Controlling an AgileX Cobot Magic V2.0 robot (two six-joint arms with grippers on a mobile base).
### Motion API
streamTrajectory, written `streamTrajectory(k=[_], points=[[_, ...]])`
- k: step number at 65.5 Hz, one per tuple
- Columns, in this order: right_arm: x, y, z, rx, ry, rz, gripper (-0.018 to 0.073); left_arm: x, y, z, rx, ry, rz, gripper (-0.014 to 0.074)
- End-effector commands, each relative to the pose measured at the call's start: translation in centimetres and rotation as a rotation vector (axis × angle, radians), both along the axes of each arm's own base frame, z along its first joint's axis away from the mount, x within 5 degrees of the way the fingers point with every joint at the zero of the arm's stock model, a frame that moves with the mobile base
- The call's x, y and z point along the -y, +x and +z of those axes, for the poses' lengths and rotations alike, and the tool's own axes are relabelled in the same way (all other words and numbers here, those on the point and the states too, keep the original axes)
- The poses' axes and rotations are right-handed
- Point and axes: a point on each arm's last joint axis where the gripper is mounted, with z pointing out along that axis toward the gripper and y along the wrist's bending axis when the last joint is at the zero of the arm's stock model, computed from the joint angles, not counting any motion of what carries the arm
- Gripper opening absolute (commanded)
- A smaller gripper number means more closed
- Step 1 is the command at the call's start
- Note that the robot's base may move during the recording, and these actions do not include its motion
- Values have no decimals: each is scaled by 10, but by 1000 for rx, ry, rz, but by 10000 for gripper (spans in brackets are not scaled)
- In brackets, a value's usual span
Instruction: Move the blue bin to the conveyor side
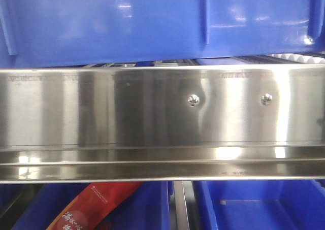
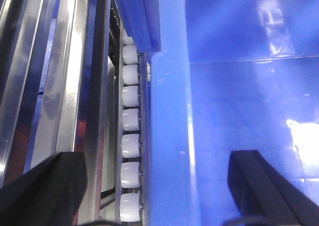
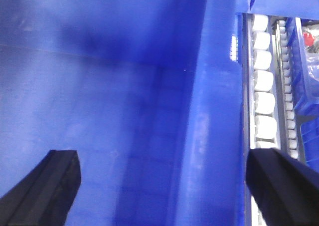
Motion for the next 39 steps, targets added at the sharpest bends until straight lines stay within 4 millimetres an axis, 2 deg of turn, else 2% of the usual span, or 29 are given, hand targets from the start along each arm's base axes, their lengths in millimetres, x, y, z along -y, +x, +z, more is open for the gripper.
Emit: streamTrajectory(k=[1, 29, 39], points=[[2, -4, 8, 26, 30, -27, 559, -1, -1, 3, 17, 0, 1, 477], [3, -6, 3, 7, 26, -31, 559, -1, -1, 3, 17, 0, 1, 477], [3, -6, 3, 9, 24, -32, 559, -1, 6, -5, -6, -5, 0, 477]])
